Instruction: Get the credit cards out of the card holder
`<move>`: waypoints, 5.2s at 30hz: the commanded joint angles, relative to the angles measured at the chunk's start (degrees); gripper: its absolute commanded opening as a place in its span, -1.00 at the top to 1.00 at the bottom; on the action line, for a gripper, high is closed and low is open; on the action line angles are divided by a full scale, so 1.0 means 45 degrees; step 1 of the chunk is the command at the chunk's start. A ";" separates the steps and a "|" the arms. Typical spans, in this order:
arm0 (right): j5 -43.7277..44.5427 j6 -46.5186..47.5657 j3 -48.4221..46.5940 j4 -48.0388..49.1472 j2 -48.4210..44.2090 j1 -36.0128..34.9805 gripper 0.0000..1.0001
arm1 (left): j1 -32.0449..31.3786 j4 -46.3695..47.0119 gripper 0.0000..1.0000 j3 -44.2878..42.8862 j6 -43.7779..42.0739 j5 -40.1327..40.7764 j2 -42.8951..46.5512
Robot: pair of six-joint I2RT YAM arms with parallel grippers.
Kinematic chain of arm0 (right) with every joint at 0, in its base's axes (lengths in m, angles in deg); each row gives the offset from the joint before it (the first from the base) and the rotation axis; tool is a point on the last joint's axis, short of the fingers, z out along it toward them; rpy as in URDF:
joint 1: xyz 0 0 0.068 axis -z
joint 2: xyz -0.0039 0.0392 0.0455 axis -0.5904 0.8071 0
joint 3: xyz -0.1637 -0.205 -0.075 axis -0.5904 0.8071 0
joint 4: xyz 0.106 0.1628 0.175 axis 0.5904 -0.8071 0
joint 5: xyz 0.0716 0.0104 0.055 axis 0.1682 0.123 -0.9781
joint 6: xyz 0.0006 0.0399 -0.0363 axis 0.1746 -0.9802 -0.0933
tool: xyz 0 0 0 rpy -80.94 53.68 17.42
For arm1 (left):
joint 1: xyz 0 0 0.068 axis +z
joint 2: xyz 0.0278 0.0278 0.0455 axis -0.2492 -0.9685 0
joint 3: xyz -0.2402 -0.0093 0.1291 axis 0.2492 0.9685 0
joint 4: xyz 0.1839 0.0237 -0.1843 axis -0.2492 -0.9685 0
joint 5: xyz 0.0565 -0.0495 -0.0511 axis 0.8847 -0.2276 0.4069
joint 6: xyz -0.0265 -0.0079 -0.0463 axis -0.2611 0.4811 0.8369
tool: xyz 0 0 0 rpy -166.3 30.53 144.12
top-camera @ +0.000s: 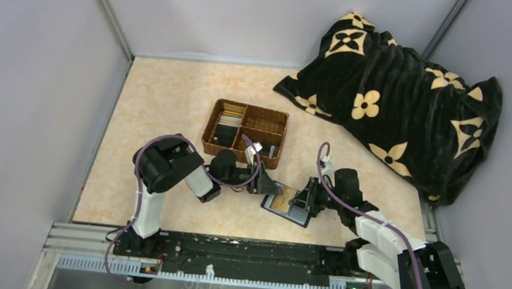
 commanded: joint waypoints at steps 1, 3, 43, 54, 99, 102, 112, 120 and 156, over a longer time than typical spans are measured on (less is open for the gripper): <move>-0.0750 -0.0263 -0.0010 0.1392 0.0103 0.0105 0.76 | 0.0007 -0.0441 -0.28 0.0014 -0.0199 0.0155 -0.0442; -0.0752 -0.0295 -0.0004 0.1380 0.0042 0.0105 0.81 | 0.0007 -0.0441 -0.27 0.0028 -0.0196 0.0175 -0.0431; 0.4144 -0.1030 -0.0591 -0.5178 -0.5276 0.0281 1.00 | 0.0231 -0.0237 -0.27 -0.0552 0.0018 -0.0421 -0.0694; 0.3970 -0.1849 -0.0932 -0.5790 -0.6375 0.0287 1.00 | 0.0222 -0.0287 -0.27 -0.0672 -0.0006 -0.0490 -0.0417; 0.2475 -0.2406 -0.2203 -0.2068 -0.4592 0.0282 1.00 | 0.0457 0.6846 -0.70 0.0295 0.2889 -0.1079 -0.0693; 0.2306 -0.2358 -0.2233 -0.1889 -0.4232 0.0281 1.00 | 0.0457 0.6845 -0.65 0.0151 0.2883 -0.1026 -0.0668; 0.1749 -0.2792 -0.1795 -0.0567 -0.3667 0.0282 1.00 | 0.0360 0.6790 -0.58 -0.0679 0.2859 -0.1159 -0.0410; 0.1703 -0.2751 -0.1583 -0.0350 -0.3501 0.0284 1.00 | 0.0261 0.6838 -0.52 -0.1072 0.2982 -0.1215 -0.0548; 0.2518 -0.3043 -0.0558 -0.0377 -0.5255 0.0291 0.12 | 0.0164 0.6854 1.00 -0.0736 0.2371 0.0031 0.0583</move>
